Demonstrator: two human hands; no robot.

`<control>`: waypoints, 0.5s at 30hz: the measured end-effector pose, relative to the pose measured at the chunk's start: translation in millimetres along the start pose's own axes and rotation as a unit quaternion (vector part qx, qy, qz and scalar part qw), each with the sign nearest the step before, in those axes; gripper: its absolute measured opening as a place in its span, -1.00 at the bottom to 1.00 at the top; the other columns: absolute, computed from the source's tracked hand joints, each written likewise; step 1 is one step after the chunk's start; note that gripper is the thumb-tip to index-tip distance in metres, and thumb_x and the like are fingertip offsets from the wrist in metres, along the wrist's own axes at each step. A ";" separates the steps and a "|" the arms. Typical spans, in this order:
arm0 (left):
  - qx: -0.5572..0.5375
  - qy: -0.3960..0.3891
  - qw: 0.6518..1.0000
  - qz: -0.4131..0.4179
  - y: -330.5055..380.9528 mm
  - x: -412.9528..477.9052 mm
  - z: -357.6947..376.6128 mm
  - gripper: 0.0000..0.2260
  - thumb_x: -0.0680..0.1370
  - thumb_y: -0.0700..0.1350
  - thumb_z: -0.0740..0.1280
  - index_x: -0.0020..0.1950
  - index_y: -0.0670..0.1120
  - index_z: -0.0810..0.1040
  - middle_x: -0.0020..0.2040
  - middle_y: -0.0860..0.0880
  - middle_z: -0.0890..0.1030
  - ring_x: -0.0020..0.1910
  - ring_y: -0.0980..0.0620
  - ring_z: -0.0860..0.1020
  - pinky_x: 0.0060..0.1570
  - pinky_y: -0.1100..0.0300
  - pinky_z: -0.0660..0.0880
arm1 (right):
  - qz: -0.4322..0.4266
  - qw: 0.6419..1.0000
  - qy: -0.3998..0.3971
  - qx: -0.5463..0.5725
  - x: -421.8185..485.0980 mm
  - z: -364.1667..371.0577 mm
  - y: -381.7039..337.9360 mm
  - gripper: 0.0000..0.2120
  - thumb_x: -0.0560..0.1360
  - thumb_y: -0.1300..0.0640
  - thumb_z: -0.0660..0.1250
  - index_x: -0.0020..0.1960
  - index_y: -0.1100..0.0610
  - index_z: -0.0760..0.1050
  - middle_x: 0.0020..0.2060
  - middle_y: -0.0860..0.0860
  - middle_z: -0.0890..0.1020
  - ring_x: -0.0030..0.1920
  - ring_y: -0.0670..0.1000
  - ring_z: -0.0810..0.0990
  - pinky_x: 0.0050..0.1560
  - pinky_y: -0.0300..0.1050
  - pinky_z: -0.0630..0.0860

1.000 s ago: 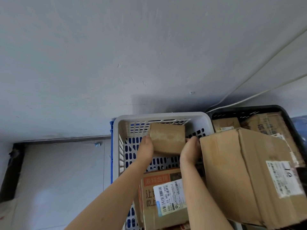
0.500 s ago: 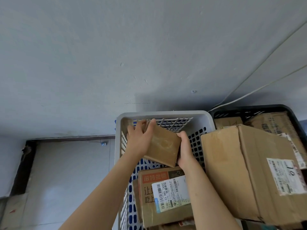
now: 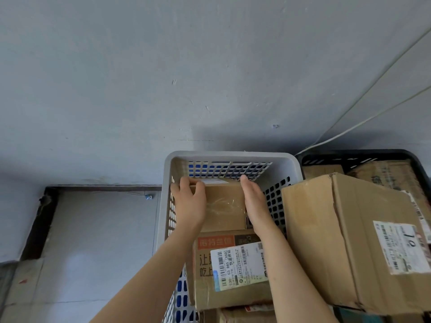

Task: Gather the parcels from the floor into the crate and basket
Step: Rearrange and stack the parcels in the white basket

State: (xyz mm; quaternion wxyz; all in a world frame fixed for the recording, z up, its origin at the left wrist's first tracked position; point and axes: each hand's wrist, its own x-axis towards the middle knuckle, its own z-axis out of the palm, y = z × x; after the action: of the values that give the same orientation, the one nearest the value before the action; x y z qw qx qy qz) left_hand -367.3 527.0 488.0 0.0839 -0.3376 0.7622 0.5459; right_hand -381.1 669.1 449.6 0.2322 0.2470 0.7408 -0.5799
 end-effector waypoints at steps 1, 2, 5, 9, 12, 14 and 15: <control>-0.006 0.003 1.000 0.000 -0.7 -0.7 1.3 -0.89 0.61 -0.10 0.17 0.10 -0.06 0.43 0.19 -0.03 0.31 0.06 -0.01 0.41 0.04 0.14 0.27 | 0.027 0.999 -0.011 -0.021 -3.0 -1.5 -1.2 -0.22 0.44 -0.52 -0.02 0.44 -0.05 0.35 0.34 -0.01 0.49 0.37 0.03 0.43 0.43 0.13 0.30; -0.014 0.004 1.000 0.003 -2.8 -1.0 2.1 -0.88 0.61 -0.10 0.18 0.11 -0.05 0.44 0.21 -0.03 0.32 0.08 0.00 0.41 0.05 0.15 0.27 | 0.056 0.997 -0.029 -0.043 -5.1 -1.6 -1.7 -0.11 0.38 -0.56 -0.12 0.51 -0.05 0.26 0.45 0.02 0.39 0.45 0.05 0.34 0.48 0.14 0.21; -0.041 -0.004 0.999 0.013 -10.4 -5.0 0.0 -0.79 0.63 0.01 0.19 0.24 0.00 0.40 0.28 -0.01 0.36 0.18 0.02 0.42 0.09 0.13 0.30 | 0.114 0.988 -0.065 -0.083 -13.3 0.0 -9.3 -0.05 0.36 -0.57 -0.29 0.61 -0.07 -0.03 0.60 0.03 0.05 0.58 0.09 0.02 0.54 0.20 -0.07; -0.059 -0.027 0.993 -0.095 -21.7 -8.1 -10.9 -0.44 0.59 0.26 0.13 0.51 0.02 0.20 0.39 -0.05 0.40 0.38 -0.13 0.39 0.31 -0.04 0.33 | 0.116 0.986 -0.086 -0.080 -14.6 0.5 -12.7 0.17 0.12 -0.72 -0.25 0.59 -0.13 0.09 0.58 0.04 0.14 0.56 0.13 0.11 0.52 0.30 -0.03; -0.095 -0.051 0.975 -0.196 -27.9 -3.9 -17.5 -0.25 0.50 0.42 0.06 0.54 -0.02 0.19 0.42 -0.12 0.40 0.37 -0.18 0.41 0.38 -0.13 0.34 | 0.100 0.987 -0.091 -0.091 -19.6 -3.6 -16.2 0.17 0.09 -0.76 -0.20 0.51 -0.16 0.27 0.52 0.03 0.30 0.50 0.13 0.25 0.47 0.33 0.14; -0.079 -0.052 0.977 -0.194 -27.3 -3.8 -21.2 -0.26 0.48 0.45 0.02 0.50 0.01 0.27 0.38 -0.12 0.44 0.31 -0.18 0.44 0.31 -0.18 0.40 | 0.081 0.981 -0.104 -0.145 -29.6 -3.5 -24.4 -0.02 0.32 -0.65 -0.24 0.54 -0.12 0.23 0.52 -0.03 0.28 0.52 0.09 0.23 0.50 0.25 0.14; -0.070 -0.050 0.978 -0.188 -27.1 -4.9 -22.7 -0.29 0.49 0.44 0.02 0.48 0.02 0.30 0.36 -0.12 0.45 0.29 -0.17 0.45 0.29 -0.16 0.42 | 0.075 0.972 -0.121 -0.188 -33.6 -3.1 -25.9 -0.06 0.38 -0.59 -0.26 0.55 -0.08 0.20 0.53 -0.03 0.27 0.52 0.07 0.22 0.51 0.20 0.13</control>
State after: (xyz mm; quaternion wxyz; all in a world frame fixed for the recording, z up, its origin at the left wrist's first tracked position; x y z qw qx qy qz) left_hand -341.7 504.2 478.3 0.1996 -0.4525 0.6398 0.5883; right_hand -371.8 663.6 490.7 0.4051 0.1824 0.7822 -0.4368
